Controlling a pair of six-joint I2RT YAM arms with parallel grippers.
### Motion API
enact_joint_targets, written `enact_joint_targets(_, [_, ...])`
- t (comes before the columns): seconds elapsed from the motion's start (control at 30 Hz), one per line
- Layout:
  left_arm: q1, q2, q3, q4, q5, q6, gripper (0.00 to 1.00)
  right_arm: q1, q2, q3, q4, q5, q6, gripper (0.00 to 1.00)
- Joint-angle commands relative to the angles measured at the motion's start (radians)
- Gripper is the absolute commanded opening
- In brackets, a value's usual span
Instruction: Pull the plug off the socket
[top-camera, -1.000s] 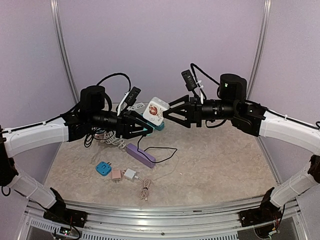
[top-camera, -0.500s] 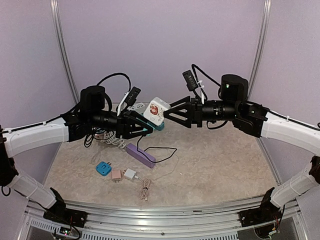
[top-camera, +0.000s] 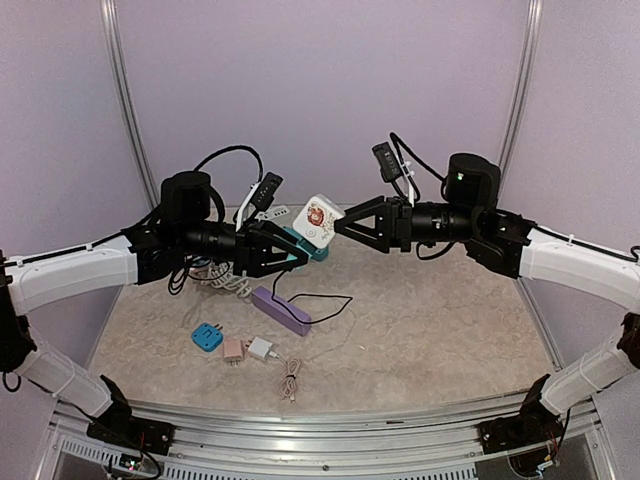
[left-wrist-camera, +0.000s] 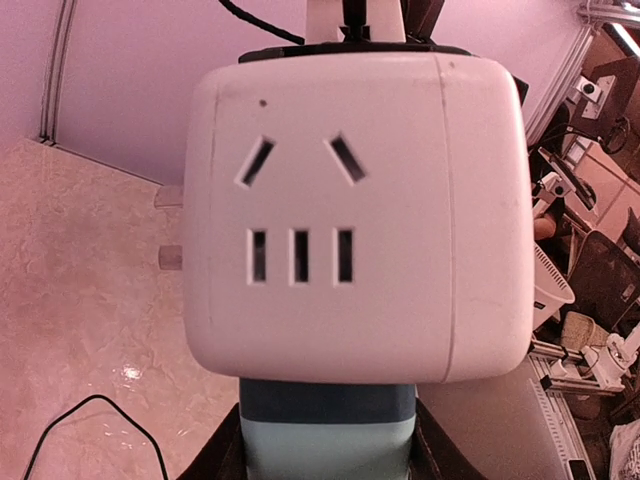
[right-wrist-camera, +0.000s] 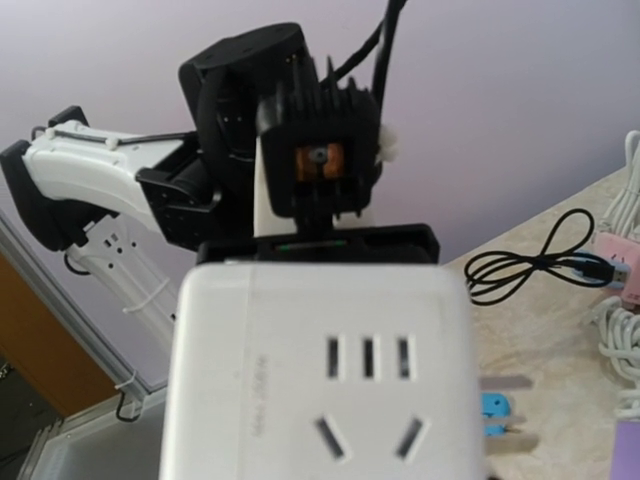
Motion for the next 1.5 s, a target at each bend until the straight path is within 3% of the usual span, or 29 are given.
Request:
enact_joint_targets(0.0, [0.019, -0.028, -0.029, -0.061, -0.022, 0.022, 0.05, -0.058, -0.058, 0.01, 0.023, 0.118, -0.051, 0.0])
enact_joint_targets(0.13, [0.021, -0.021, -0.021, -0.069, -0.025, 0.02, 0.04, -0.052, -0.075, 0.015, -0.073, 0.175, -0.139, 0.0])
enact_joint_targets(0.43, [0.024, -0.004, -0.011, -0.072, -0.023, 0.008, 0.02, -0.021, -0.129, -0.013, -0.113, 0.201, -0.239, 0.0])
enact_joint_targets(0.9, [0.021, -0.025, -0.026, -0.079, -0.03, 0.013, 0.03, -0.021, -0.118, 0.014, -0.104, 0.239, -0.169, 0.0])
enact_joint_targets(1.3, [0.012, -0.08, -0.215, -0.243, -0.254, -0.045, 0.04, -0.021, -0.097, 0.042, -0.344, 0.625, -0.186, 0.0])
enact_joint_targets(1.47, [0.011, -0.134, -0.329, -0.239, -0.297, -0.134, 0.04, -0.066, -0.063, -0.026, -0.33, 0.669, -0.178, 0.0])
